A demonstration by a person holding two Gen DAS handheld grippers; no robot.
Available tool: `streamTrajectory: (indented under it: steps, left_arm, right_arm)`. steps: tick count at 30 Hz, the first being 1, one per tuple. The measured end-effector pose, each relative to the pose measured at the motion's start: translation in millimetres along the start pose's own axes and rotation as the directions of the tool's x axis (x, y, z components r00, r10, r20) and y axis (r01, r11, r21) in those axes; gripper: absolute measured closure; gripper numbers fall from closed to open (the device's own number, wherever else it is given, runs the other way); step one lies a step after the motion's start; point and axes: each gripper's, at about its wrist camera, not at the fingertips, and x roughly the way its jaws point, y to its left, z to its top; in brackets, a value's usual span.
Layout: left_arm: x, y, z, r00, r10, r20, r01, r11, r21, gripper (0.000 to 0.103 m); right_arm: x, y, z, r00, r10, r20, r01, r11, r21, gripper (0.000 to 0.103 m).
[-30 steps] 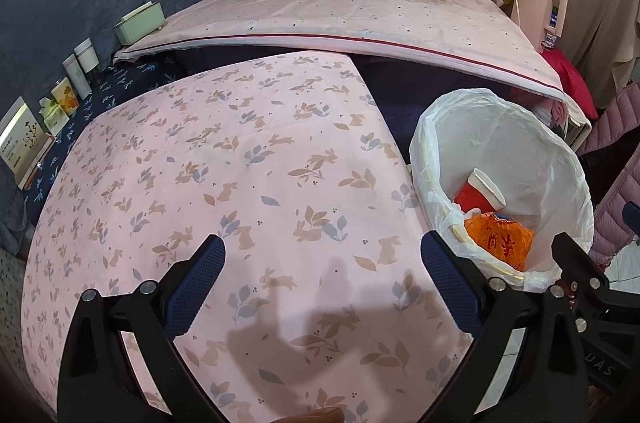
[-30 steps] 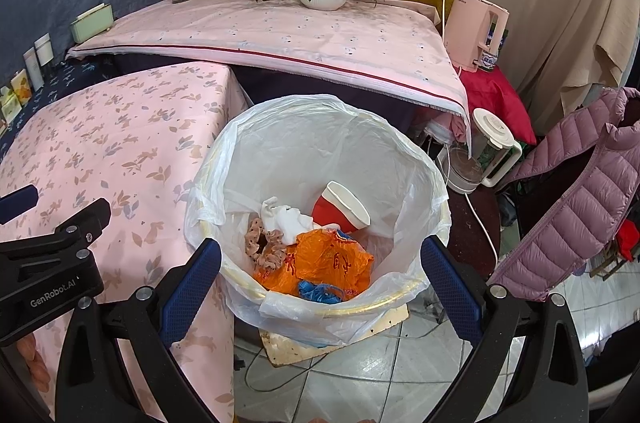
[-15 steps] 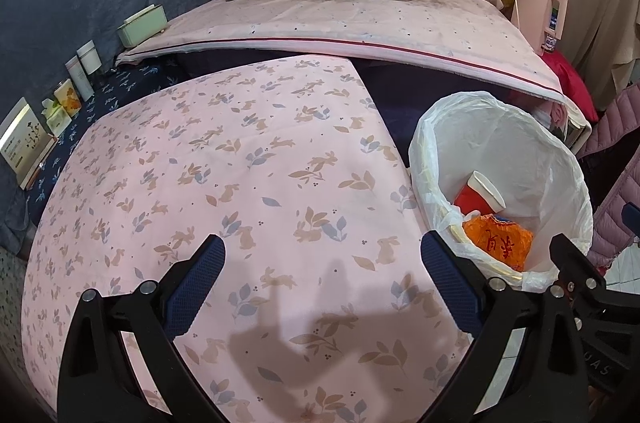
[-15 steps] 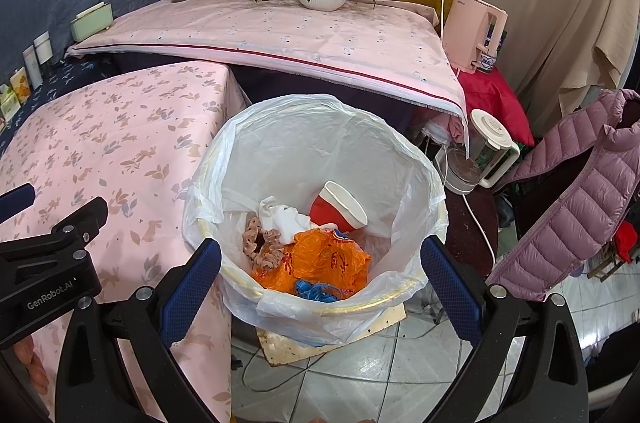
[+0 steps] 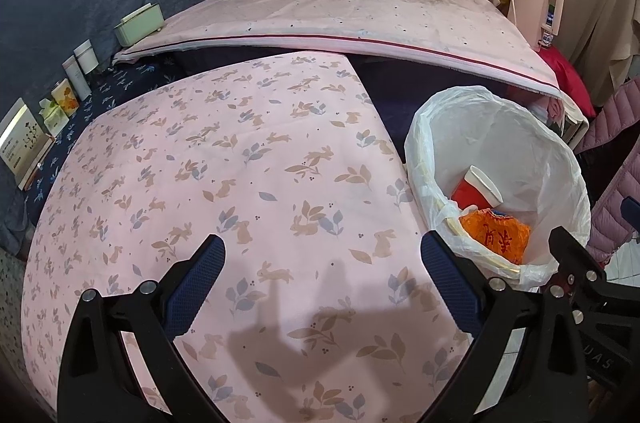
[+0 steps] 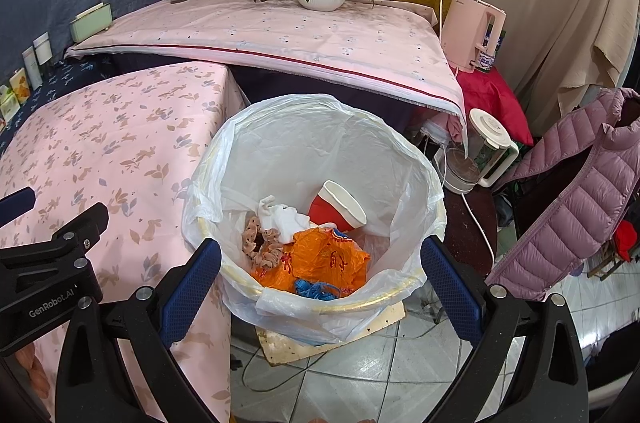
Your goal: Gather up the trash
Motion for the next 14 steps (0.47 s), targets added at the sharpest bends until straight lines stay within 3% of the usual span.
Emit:
streamTrajectory:
  steps: [14]
  left_arm:
    - [0.0,0.1,-2.2,1.0,-0.023,-0.005,0.023,1.0,0.013,0.009]
  right_arm:
    - [-2.2,-4.1,-0.4,1.0,-0.006,0.0,0.006,1.0,0.009,0.007]
